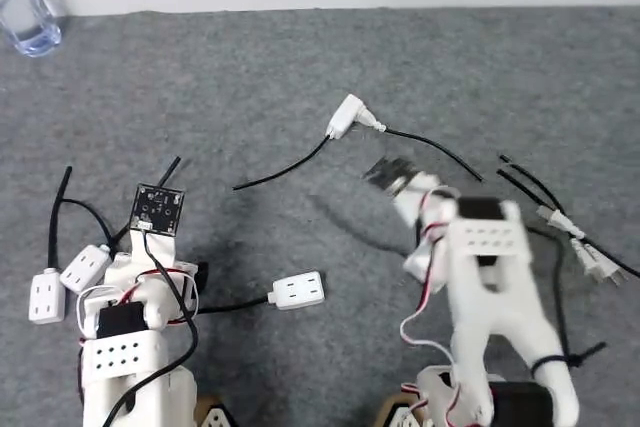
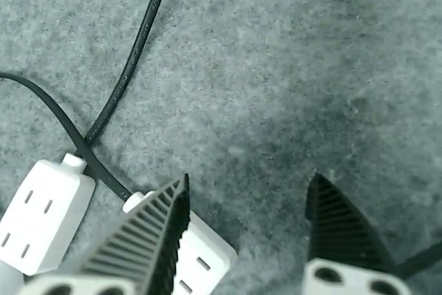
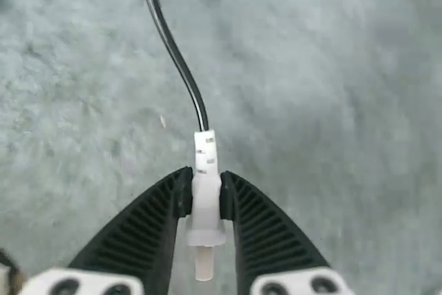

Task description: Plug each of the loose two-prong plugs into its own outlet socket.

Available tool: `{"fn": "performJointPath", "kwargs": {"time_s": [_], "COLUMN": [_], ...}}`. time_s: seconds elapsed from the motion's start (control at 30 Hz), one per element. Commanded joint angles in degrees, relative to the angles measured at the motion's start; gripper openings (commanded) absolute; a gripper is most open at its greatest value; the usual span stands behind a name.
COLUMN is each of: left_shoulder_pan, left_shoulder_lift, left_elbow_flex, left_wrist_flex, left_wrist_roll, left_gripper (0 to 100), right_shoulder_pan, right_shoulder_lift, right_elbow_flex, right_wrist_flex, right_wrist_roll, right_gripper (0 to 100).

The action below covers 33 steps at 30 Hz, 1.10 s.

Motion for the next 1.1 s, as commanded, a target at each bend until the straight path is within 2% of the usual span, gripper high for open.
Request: {"fn": "performJointPath", "kwargs": {"time_s": [0.0, 0.1, 0.23, 0.43, 0.57, 0.7, 1.07], "left_shoulder_pan": [0.26, 0.26, 0.26, 1.93, 1.93, 1.93, 1.93], "left_shoulder_lift": [-0.79, -0.79, -0.79, -0.79, -0.79, -0.79, -0.79], "left_elbow_flex": [-0.22, -0.22, -0.22, -0.22, -0.22, -0.22, -0.22], "left_wrist_flex": [-1.23, -1.23, -1.23, -1.23, -1.23, -1.23, -1.23], "left_wrist_roll": [-0.26, -0.26, -0.26, -0.26, -0.26, -0.26, -0.35], "left_gripper": [25, 25, 25, 25, 25, 25, 25], "right_shoulder_pan": [-5.67, -8.31, -8.31, -2.95, 0.48, 1.01, 0.92], "right_shoulder_lift": [-1.98, -1.80, -1.36, -1.36, -1.89, -1.98, -1.36], "right_elbow_flex": [4.40, 6.95, 9.05, 11.25, 11.25, 11.25, 8.97], "right_wrist_flex": [-7.25, -11.91, -19.21, -27.82, -28.18, -28.09, -29.32], "right_wrist_roll": [7.30, 10.90, 11.60, 11.43, 11.43, 11.43, 11.69], "right_gripper": [0.9, 0.9, 0.9, 1.8, 13.4, 25.3, 23.8]}}
